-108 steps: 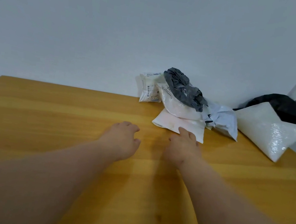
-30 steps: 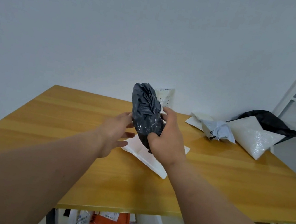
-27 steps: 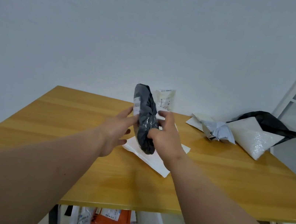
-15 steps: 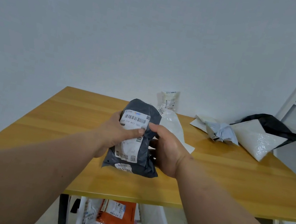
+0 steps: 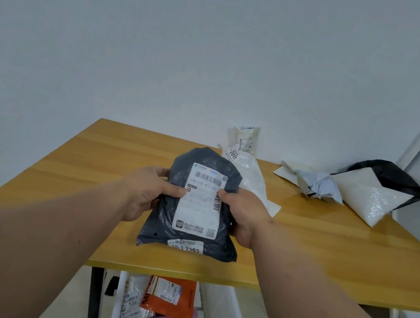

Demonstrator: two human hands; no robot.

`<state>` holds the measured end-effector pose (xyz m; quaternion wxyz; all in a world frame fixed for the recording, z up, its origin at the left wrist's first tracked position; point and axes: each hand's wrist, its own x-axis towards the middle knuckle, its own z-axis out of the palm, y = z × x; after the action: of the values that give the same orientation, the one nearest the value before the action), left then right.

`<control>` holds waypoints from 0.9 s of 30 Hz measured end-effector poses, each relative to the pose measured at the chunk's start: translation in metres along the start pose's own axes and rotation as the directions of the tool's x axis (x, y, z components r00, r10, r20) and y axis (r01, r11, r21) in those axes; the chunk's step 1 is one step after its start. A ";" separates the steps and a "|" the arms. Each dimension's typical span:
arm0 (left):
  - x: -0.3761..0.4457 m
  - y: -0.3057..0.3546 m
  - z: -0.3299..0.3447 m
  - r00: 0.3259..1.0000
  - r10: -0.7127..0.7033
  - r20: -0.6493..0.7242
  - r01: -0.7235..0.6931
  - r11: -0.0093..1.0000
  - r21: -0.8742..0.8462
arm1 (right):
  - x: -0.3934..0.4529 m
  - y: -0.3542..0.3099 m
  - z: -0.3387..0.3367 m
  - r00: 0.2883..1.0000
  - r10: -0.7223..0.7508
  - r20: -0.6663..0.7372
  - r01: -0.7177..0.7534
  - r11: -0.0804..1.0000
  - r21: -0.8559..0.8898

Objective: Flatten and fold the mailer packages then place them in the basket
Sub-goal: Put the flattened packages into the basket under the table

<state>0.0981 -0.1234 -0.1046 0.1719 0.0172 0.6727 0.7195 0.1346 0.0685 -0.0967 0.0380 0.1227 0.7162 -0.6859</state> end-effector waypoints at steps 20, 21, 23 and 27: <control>0.007 -0.007 0.006 1.000 0.017 0.022 -0.015 0.996 -0.089 | 0.013 0.009 -0.010 0.993 -0.114 -0.020 0.112 0.991 -0.074; 0.008 -0.008 0.006 1.000 0.025 0.008 -0.025 0.996 -0.089 | 0.014 0.009 -0.011 0.993 -0.119 -0.020 0.117 0.989 -0.086; 0.011 -0.008 0.005 0.999 0.036 -0.021 -0.038 0.996 -0.082 | 0.016 0.008 -0.012 0.993 -0.120 -0.020 0.118 0.989 -0.092; 0.014 -0.007 0.001 0.999 0.048 -0.003 -0.048 0.997 -0.058 | 0.019 0.007 -0.012 0.997 -0.058 0.041 0.059 0.997 -0.040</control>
<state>0.0866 -0.1180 -0.1143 0.1544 0.0277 0.6510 0.7427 0.1193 0.0828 -0.1068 0.0348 0.0871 0.7326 -0.6741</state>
